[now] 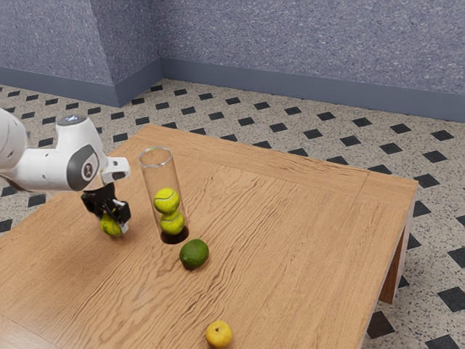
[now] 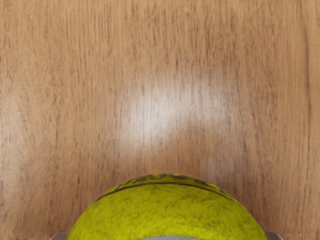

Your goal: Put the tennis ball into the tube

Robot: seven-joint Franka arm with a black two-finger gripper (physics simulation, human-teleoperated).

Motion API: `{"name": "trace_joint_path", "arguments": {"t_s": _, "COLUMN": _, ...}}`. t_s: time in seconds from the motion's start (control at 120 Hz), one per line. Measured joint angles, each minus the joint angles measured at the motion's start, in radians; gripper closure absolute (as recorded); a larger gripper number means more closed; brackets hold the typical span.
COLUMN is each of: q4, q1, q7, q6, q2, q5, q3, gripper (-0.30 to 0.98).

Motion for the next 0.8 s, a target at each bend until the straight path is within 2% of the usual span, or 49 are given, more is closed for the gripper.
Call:
{"name": "trace_joint_path", "arguments": {"t_s": 0.075, "q4": -0.029, "q1": -0.001, "q7": -0.005, "q6": -0.035, "q2": -0.111, "q5": 0.003, "q3": -0.013, "gripper": 0.36}}
{"name": "trace_joint_path", "arguments": {"t_s": 0.2, "q4": -0.071, "q1": 0.008, "q7": -0.017, "q6": -0.106, "q2": -0.397, "q5": 0.008, "q3": -0.099, "gripper": 0.37}}
{"name": "trace_joint_path", "arguments": {"t_s": 0.275, "q4": -0.009, "q1": -0.003, "q7": -0.036, "q6": -0.19, "q2": -0.471, "q5": 0.014, "q3": -0.154, "gripper": 0.37}}
{"name": "trace_joint_path", "arguments": {"t_s": 0.408, "q4": 0.062, "q1": -0.004, "q7": -0.074, "q6": -0.318, "q2": -0.475, "q5": 0.018, "q3": -0.202, "gripper": 0.36}}
{"name": "trace_joint_path", "arguments": {"t_s": 0.525, "q4": 0.152, "q1": -0.007, "q7": -0.109, "q6": -0.393, "q2": -0.408, "q5": 0.025, "q3": -0.252, "gripper": 0.37}}
{"name": "trace_joint_path", "arguments": {"t_s": 0.8, "q4": 0.295, "q1": -0.011, "q7": -0.165, "q6": -0.456, "q2": -0.263, "q5": 0.061, "q3": -0.269, "gripper": 0.36}}
